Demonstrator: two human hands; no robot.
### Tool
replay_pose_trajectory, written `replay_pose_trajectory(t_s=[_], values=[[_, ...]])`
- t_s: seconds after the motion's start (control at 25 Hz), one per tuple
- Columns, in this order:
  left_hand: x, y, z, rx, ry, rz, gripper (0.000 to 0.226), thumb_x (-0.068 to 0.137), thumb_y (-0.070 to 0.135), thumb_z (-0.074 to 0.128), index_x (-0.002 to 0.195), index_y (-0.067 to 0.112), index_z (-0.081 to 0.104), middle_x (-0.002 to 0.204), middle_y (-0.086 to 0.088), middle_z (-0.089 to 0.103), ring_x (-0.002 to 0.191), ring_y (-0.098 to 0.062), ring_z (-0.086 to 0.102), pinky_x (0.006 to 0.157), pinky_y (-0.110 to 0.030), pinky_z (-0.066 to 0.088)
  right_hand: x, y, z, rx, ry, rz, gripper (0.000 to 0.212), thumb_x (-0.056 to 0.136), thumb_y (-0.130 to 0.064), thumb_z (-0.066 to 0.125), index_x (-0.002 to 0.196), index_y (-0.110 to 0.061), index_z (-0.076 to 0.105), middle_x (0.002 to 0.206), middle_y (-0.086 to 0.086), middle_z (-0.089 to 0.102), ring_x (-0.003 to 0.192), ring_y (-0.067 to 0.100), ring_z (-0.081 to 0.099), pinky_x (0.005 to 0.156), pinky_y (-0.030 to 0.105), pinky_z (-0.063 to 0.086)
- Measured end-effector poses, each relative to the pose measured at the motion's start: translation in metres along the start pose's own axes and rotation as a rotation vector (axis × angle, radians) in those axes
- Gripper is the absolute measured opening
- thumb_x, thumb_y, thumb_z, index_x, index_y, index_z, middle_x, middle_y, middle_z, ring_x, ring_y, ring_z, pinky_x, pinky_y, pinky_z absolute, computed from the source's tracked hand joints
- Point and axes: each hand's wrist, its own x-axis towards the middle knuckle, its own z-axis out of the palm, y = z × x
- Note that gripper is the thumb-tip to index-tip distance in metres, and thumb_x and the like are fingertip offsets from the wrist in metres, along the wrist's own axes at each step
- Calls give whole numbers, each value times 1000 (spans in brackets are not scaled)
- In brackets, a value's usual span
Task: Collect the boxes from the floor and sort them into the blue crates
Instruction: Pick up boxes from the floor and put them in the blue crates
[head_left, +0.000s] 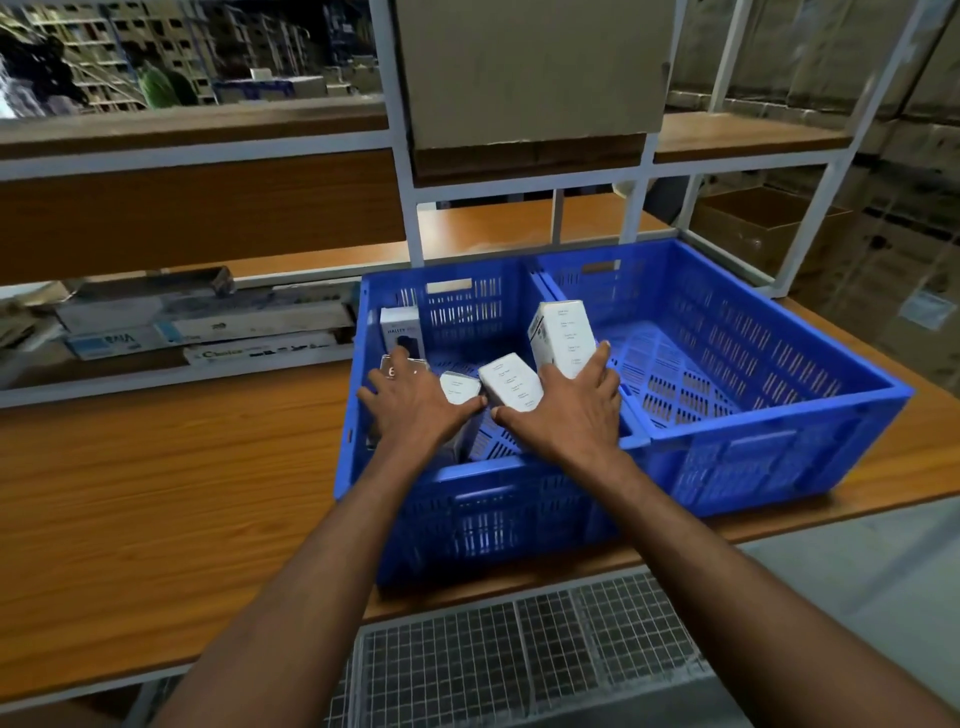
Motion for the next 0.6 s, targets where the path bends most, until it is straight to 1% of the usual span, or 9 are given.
replay_pose_trajectory(t_s=[0.08, 0.12, 0.2, 0.24, 0.32, 0.4, 0.44, 0.52, 0.6], values=[[-1, -1, -2, -9, -100, 36, 97, 75, 88, 58, 148, 24, 51, 166, -11, 21, 149, -47, 22, 117, -62, 22, -1, 2, 2, -8, -56, -12, 80, 79, -74, 67, 143, -29, 52, 168, 23, -21, 155, 47, -4, 125, 56, 8], [-2, -1, -3, -20, -137, 56, 88, 79, 83, 59, 148, 30, 50, 167, -11, 19, 152, -48, 16, 120, -64, 17, -2, 2, 1, -12, -79, -19, 76, 80, -71, 67, 143, -31, 53, 168, 21, -22, 156, 45, -6, 126, 56, 4], [-3, -2, -8, -48, -110, 94, 72, 88, 70, 63, 149, 34, 48, 167, -10, 20, 155, -45, 10, 122, -63, 13, -4, 3, -1, 32, -79, -20, 63, 83, -61, 69, 139, -35, 58, 172, 18, -10, 158, 39, -1, 127, 56, 2], [-3, -3, -11, -63, -56, 112, 65, 91, 62, 65, 148, 35, 49, 166, -9, 23, 155, -42, 12, 123, -62, 15, -6, 3, -4, 75, -49, -17, 55, 85, -56, 69, 135, -36, 62, 172, 16, 2, 158, 35, 6, 127, 56, 4], [-4, -4, -19, -105, 51, 136, 55, 95, 49, 67, 145, 35, 52, 161, -7, 31, 152, -36, 19, 122, -58, 20, -9, 7, -11, 156, 46, -23, 41, 87, -47, 69, 125, -34, 70, 166, 11, 30, 153, 30, 25, 125, 54, 15], [-8, -3, -27, -141, 122, 155, 48, 96, 44, 66, 142, 35, 56, 158, -5, 37, 149, -32, 26, 119, -57, 24, -14, 13, -19, 225, 166, -48, 28, 88, -41, 68, 113, -31, 74, 146, 3, 57, 139, 28, 45, 116, 51, 31], [-11, 0, -30, -157, 146, 171, 45, 96, 44, 65, 140, 35, 58, 157, -4, 40, 148, -31, 29, 118, -57, 26, -18, 16, -23, 259, 224, -59, 24, 88, -38, 68, 109, -29, 75, 133, -1, 65, 131, 27, 52, 111, 49, 37], [-20, 9, -35, -210, 176, 220, 41, 95, 45, 65, 135, 35, 63, 154, -3, 45, 144, -31, 36, 115, -57, 30, -25, 23, -32, 318, 302, -72, 20, 88, -34, 67, 105, -28, 76, 120, -3, 71, 122, 26, 57, 105, 46, 42], [-33, 26, -39, -275, 181, 283, 40, 94, 46, 66, 132, 34, 65, 150, -1, 50, 140, -30, 43, 112, -56, 33, -33, 33, -41, 351, 349, -73, 18, 88, -33, 68, 103, -28, 76, 118, -3, 71, 120, 25, 57, 103, 44, 43]])
